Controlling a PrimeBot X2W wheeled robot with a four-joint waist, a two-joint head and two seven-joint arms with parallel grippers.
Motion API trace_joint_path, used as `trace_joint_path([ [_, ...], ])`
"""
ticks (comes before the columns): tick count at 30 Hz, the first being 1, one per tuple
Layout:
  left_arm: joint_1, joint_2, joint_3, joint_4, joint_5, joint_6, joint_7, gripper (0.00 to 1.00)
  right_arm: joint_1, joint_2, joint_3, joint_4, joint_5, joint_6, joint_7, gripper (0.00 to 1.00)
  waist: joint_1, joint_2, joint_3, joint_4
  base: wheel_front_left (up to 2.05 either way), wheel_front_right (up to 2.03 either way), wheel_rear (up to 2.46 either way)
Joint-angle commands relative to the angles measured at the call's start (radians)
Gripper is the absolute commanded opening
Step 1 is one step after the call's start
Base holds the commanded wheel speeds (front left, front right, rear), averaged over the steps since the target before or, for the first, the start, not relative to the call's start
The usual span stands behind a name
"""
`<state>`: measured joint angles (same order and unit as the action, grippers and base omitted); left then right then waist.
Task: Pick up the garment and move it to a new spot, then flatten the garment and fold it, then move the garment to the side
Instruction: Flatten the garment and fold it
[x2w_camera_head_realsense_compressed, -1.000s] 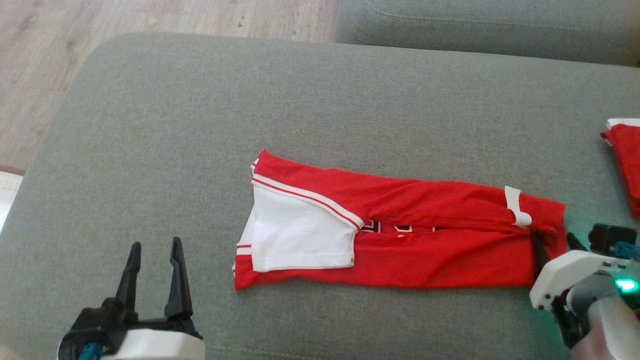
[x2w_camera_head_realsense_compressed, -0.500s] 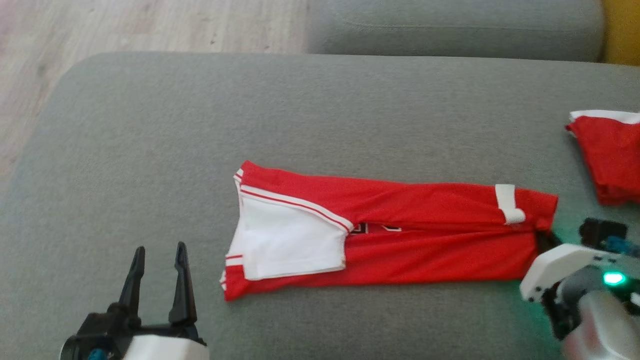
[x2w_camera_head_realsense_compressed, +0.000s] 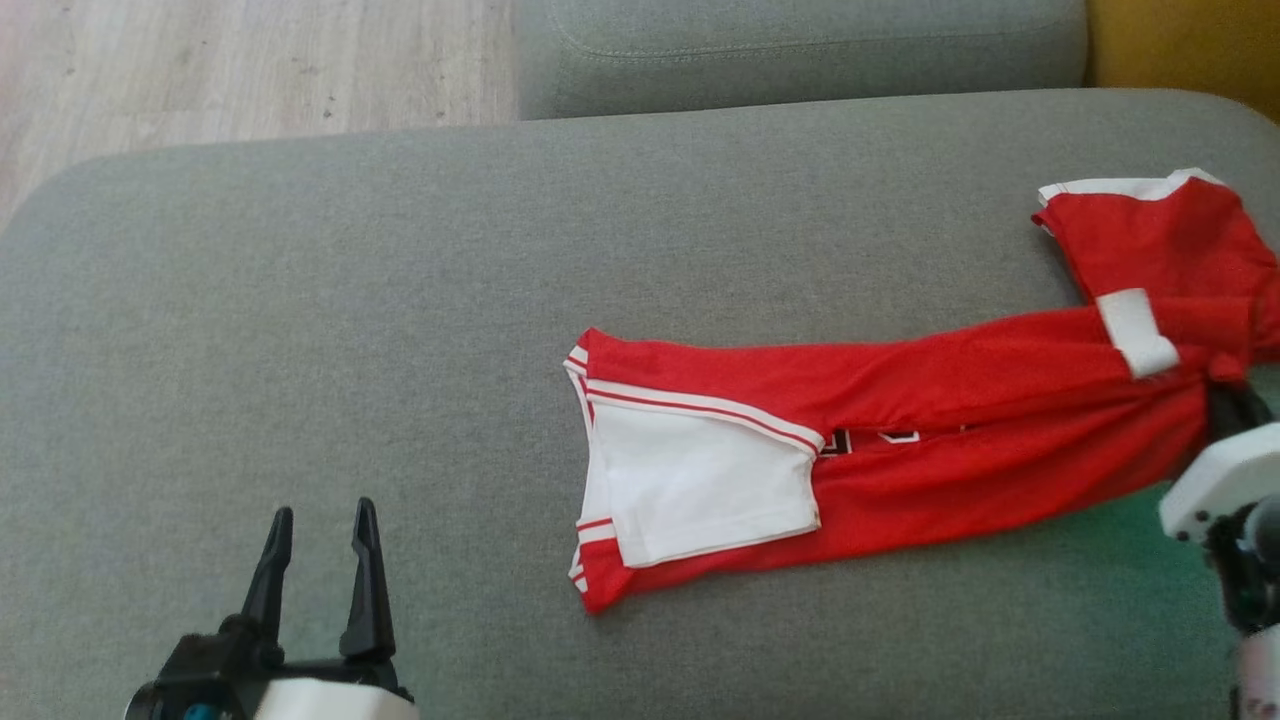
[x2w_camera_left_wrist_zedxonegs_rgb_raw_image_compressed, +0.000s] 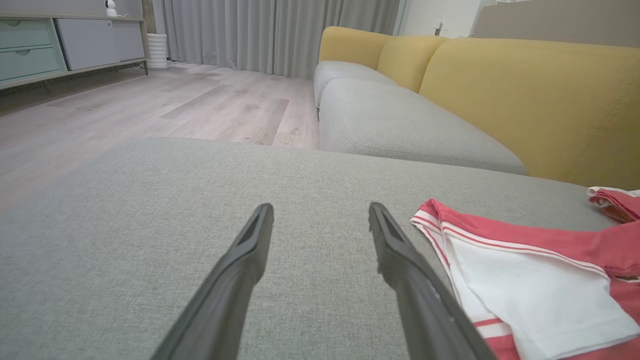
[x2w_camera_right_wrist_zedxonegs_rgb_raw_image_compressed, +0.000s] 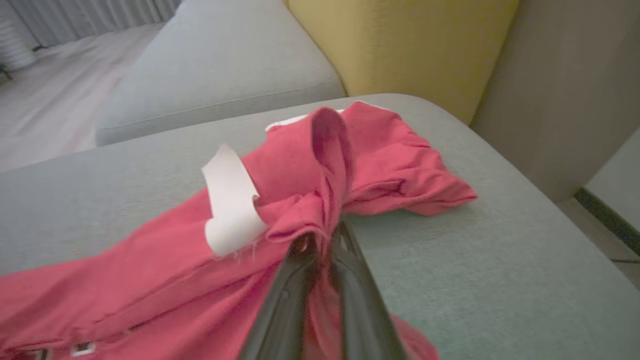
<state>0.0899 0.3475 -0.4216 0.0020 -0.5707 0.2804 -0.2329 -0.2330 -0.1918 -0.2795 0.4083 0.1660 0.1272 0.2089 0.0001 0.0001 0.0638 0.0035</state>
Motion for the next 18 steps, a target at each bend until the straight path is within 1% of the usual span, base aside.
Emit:
trace_joint_path([
  [1,-0.046,0.013,0.031,-0.018,0.001,-0.003,-0.009,1.0,-0.011,0.006,0.042,-0.076,0.021,0.003,0.019,0.0,-0.0001,-0.0001,0.0,0.0,0.0,0.0,0.0],
  [5,-0.057,0.009,0.022,-0.006,0.002,-0.01,-0.009,1.0,0.012,0.043,0.119,-0.162,0.079,0.003,0.059,0.0,-0.0001,-0.0001,-0.006,0.019,0.0,0.0,0.0],
  [11,-0.062,0.005,0.019,0.004,0.001,-0.016,-0.012,1.0,0.056,0.106,0.256,-0.283,0.171,0.003,0.107,0.0,-0.0001,-0.0001,-0.016,0.069,0.0,0.0,0.0],
  [12,-0.061,0.004,0.019,0.006,0.0,-0.016,-0.013,1.0,0.059,0.115,0.281,-0.295,0.183,0.003,0.11,0.0,-0.0001,-0.0001,-0.016,0.077,0.0,0.0,0.0],
  [13,-0.061,0.004,0.019,0.006,0.0,-0.016,-0.013,1.0,0.059,0.115,0.281,-0.295,0.183,0.003,0.11,0.0,-0.0001,-0.0001,-0.016,0.077,0.0,0.0,0.0],
  [15,-0.061,0.004,0.018,0.01,-0.001,-0.019,-0.013,1.0,0.058,0.131,0.332,-0.306,0.208,0.003,0.109,0.0,-0.0001,-0.0001,-0.015,0.092,0.0,0.0,0.0],
  [18,-0.068,0.0,0.013,0.016,-0.001,-0.025,-0.014,1.0,0.043,0.14,0.416,-0.29,0.249,0.003,0.097,0.0,-0.0001,-0.0001,-0.009,0.116,0.0,0.0,0.0],
])
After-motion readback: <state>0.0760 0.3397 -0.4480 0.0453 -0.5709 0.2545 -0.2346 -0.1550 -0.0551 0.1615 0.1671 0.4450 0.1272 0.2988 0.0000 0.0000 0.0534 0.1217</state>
